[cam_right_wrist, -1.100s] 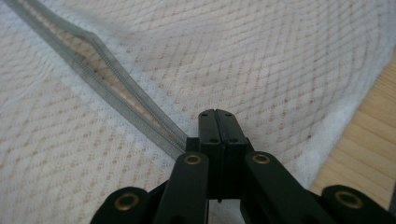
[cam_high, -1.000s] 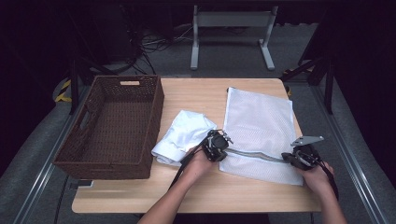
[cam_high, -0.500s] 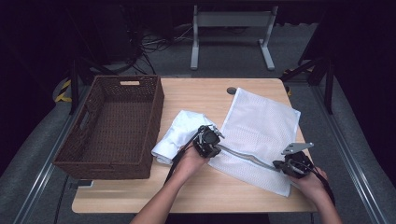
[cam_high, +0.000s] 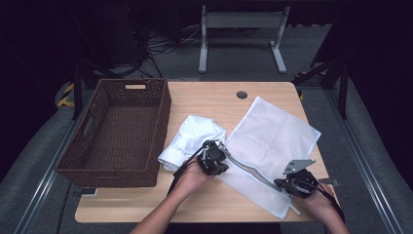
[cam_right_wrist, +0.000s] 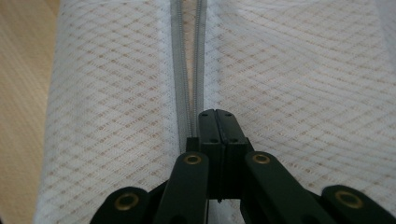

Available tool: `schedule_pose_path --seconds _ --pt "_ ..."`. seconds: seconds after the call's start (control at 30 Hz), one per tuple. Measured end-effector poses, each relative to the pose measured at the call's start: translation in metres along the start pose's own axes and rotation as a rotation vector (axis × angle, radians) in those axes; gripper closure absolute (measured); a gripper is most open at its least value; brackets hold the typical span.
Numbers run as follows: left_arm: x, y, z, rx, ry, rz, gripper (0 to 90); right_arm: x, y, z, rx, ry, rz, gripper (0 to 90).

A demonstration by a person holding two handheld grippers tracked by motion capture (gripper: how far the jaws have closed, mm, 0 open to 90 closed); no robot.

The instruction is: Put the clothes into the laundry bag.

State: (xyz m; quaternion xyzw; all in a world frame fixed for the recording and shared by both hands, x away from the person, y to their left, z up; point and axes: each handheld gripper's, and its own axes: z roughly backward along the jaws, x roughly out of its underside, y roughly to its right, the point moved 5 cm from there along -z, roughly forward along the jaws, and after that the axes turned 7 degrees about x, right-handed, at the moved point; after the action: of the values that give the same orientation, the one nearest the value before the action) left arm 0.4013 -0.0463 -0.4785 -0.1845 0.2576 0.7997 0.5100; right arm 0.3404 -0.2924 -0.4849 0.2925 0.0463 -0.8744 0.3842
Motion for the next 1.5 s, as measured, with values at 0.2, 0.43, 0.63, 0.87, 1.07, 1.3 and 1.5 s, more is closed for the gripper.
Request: schedule_pose_path --seconds 0.2,0.43,0.63,0.87,1.07,1.3,1.5 --pt "0.006 0.005 -0.003 0.006 0.001 -0.006 89.4 -0.001 -0.016 0.002 -0.032 0.001 0.040 90.0" --pt "0.014 0.004 -0.008 0.003 -0.023 -0.011 89.9 -0.004 -0.022 0.001 -0.063 -0.001 0.060 90.0" --pt "0.015 0.004 -0.008 0.010 -0.007 -0.002 90.0 -0.004 -0.021 0.002 -0.058 0.003 0.061 88.7" --pt "0.016 0.005 -0.008 0.004 -0.007 -0.013 90.0 -0.015 -0.016 0.007 -0.046 0.072 -0.005 71.0" --pt "0.016 0.005 -0.008 0.005 -0.002 -0.005 90.0 -0.034 -0.015 0.000 -0.032 0.103 -0.028 55.6" --pt "0.016 0.003 -0.008 0.022 -0.001 0.009 90.0 -0.054 -0.014 -0.019 -0.038 0.101 -0.021 48.1" --pt "0.016 0.002 -0.008 0.032 0.003 0.013 90.0 -0.070 -0.012 -0.039 -0.042 0.088 -0.010 44.5"
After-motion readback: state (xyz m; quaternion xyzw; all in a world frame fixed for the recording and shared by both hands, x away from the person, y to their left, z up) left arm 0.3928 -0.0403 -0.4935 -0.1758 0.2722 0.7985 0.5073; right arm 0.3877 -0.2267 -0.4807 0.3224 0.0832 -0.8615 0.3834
